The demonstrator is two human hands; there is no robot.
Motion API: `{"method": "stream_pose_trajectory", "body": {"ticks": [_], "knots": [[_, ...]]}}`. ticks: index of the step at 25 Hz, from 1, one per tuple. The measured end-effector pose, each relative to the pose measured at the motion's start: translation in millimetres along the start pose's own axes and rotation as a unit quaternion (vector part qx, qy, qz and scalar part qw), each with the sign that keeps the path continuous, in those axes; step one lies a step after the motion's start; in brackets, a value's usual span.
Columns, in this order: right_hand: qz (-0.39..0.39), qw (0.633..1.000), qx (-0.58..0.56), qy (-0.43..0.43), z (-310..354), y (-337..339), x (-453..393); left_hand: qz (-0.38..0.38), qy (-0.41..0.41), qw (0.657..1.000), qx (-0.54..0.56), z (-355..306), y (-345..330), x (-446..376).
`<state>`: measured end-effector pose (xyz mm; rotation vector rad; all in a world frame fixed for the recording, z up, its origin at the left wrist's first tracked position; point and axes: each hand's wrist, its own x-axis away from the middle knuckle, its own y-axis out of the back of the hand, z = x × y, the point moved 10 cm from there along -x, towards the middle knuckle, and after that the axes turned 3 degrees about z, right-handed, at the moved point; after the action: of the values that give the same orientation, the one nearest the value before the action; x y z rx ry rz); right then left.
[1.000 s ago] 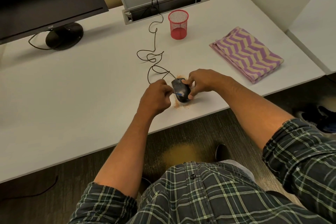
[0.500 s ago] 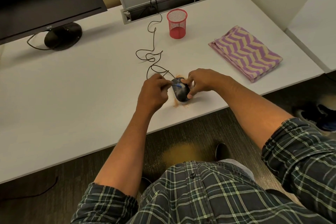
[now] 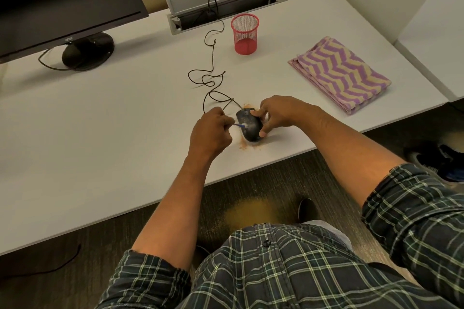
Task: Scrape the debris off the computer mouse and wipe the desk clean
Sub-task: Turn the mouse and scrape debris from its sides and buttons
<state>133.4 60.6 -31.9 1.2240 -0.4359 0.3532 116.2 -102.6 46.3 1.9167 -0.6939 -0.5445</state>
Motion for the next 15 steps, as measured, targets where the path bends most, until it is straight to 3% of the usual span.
{"method": "stream_pose_trajectory", "body": {"ticks": [3,6,8,12,15], "knots": [[-0.001,1.000,0.003,0.002,-0.1,-0.2,0.4,0.030,0.021,0.999,-0.018,8.0,-5.4,3.5],[-0.004,1.000,-0.001,0.001,-0.8,0.8,0.7,-0.050,0.023,0.996,0.065,7.4,11.6,3.8],[-0.004,1.000,-0.004,0.000,-0.4,0.6,0.9,-0.063,0.013,0.995,0.080,1.3,12.2,2.6],[-0.007,1.000,-0.007,-0.002,0.0,0.5,0.7,0.027,0.007,1.000,-0.011,-5.4,-8.8,2.3],[-0.007,1.000,-0.002,0.001,-0.6,0.7,1.7,0.030,0.031,0.999,-0.030,2.4,-3.7,1.7]]}}
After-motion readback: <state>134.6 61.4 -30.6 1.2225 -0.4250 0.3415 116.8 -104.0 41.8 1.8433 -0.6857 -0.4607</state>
